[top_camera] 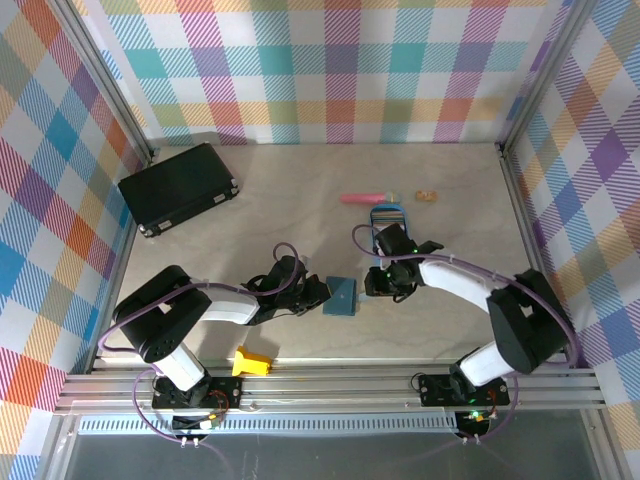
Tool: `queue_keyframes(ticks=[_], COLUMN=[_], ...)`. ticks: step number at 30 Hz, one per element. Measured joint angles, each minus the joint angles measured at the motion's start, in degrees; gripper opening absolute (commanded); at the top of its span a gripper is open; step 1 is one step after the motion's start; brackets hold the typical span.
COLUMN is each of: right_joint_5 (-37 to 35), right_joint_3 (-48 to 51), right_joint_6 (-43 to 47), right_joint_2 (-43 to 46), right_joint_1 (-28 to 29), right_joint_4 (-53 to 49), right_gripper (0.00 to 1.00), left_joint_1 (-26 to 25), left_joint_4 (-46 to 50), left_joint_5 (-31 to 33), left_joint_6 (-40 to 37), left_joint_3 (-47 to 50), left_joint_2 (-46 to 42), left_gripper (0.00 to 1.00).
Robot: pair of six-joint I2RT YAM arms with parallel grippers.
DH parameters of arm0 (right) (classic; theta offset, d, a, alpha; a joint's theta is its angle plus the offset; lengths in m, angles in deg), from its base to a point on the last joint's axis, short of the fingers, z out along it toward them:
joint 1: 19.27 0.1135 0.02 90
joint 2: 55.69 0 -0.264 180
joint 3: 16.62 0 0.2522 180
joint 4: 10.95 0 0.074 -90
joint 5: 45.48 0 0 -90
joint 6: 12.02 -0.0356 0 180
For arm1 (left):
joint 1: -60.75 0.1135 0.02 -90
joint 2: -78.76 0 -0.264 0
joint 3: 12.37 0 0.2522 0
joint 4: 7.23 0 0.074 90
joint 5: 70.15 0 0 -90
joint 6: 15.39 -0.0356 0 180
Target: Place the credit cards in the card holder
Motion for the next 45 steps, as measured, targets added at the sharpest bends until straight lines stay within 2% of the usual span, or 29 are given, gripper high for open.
queue_keyframes(ticks=[4,8,17,23,28,37,45], right_joint_5=[1.29,6.75,12.66,13.66,13.25,10.80,3.37], right_joint_3=[-0.02,-0.13,-4.07,-6.54,-8.70,-9.14,-9.49], right_joint_6=[-0.66,-1.95,-4.33,-5.68,-7.72,-12.46,-13.79], right_joint_2=[7.02,9.90,0.35,-1.09,-3.67,-8.44,-8.22], right_joint_1=[0.00,0.02,4.68,6.43,7.82,9.09,8.55], right_joint_4=[-0.02,2.14,3.54,4.13,5.09,4.20,-2.80], right_gripper=[0.41,0.40,0.40,0.42,0.46,0.46,0.47], left_joint_1=[-0.17,-0.28,-0.28,-0.33,-0.33,-0.33,-0.33], left_joint_4=[1.22,1.57,2.75,2.80,2.78,2.75,2.73], left_joint_5=[0.17,0.39,0.39,0.39,0.39,0.39,0.42], left_joint_6=[0.00,0.00,-0.46,-0.70,-0.70,-0.70,-0.68], left_joint_3=[-0.20,-0.20,-0.20,-0.22,-0.26,-0.26,-0.26], left_joint_2=[-0.76,-1.55,-2.71,-2.71,-2.71,-2.69,-2.27], left_gripper=[0.00,0.00,0.00,0.00,0.00,0.00,0.00])
